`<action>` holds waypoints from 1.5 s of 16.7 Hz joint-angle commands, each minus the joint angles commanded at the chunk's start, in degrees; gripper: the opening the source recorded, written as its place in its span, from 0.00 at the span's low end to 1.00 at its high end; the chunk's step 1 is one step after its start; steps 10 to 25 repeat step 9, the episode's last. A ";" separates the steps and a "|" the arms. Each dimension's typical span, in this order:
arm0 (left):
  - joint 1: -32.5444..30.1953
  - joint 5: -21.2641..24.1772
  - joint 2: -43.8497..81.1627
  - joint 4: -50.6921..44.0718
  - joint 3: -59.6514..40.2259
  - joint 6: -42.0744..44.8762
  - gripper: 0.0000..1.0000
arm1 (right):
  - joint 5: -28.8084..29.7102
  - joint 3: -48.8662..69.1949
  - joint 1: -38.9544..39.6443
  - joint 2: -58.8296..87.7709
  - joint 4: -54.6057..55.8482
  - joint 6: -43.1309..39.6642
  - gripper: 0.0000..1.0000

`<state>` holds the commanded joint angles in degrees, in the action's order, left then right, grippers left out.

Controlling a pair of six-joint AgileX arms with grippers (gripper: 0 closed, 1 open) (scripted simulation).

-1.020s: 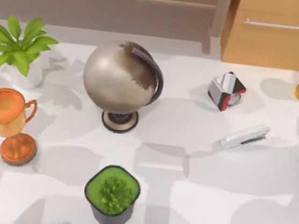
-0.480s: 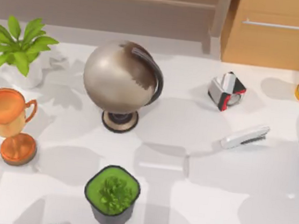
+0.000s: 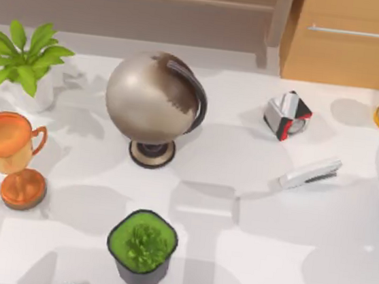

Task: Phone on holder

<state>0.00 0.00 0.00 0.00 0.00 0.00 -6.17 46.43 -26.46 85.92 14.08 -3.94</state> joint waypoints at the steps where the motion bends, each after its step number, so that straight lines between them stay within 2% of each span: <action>1: 0.00 0.00 0.00 0.00 0.00 0.00 1.00 | 0.00 0.00 0.00 0.00 0.00 0.00 0.83; 3: 0.00 0.00 0.00 0.00 0.00 0.00 1.00 | 0.00 0.00 0.00 0.00 0.00 0.00 0.98; 4: 0.00 0.00 0.00 0.00 0.00 0.00 1.00 | 0.00 0.00 0.00 0.00 0.00 0.00 1.00; 25: 0.00 0.00 0.00 0.00 0.00 0.00 1.00 | 0.00 0.00 0.00 0.00 0.00 0.00 1.00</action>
